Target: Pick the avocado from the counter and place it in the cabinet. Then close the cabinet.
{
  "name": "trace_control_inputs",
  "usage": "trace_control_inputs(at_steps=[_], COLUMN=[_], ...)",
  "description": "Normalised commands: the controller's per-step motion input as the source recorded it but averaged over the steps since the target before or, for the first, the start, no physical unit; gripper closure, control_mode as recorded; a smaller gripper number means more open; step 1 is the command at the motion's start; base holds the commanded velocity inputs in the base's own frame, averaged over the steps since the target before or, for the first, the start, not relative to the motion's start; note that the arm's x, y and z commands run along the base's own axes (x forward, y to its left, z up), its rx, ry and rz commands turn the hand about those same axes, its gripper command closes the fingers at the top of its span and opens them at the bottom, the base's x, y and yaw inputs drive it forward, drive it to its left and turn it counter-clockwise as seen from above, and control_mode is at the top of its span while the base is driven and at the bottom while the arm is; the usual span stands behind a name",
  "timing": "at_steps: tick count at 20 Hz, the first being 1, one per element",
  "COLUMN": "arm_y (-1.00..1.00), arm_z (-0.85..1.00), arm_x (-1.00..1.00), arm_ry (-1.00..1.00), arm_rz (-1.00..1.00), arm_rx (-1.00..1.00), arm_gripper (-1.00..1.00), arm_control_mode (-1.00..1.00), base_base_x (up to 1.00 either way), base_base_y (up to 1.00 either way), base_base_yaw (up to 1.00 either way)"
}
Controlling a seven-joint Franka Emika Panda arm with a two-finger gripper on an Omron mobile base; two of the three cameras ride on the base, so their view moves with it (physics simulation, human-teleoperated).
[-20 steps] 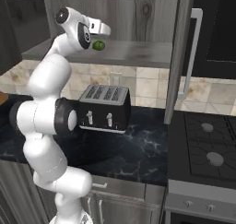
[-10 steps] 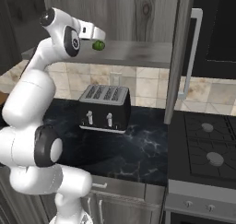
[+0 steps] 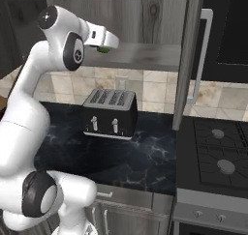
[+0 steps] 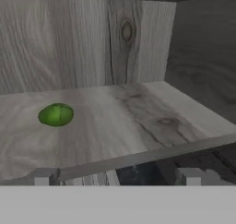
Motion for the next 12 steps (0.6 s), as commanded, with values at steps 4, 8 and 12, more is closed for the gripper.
trace_control_inputs(at_steps=[4,8,12], arm_y=[-0.71,-0.55,-0.57], arm_z=[0.18,0.06,0.12], arm_x=[-1.00,-1.00,-1.00], arm_ry=[0.00,0.00,0.00], arm_rz=[-0.02,-0.08,-0.14], arm_rx=[0.13,0.16,0.22], arm_gripper=[-1.00,-1.00,-1.00], arm_control_mode=[-1.00,-1.00,-1.00], base_base_x=[0.00,0.00,0.00], base_base_y=[0.00,0.00,0.00], base_base_yaw=[0.00,0.00,0.00])
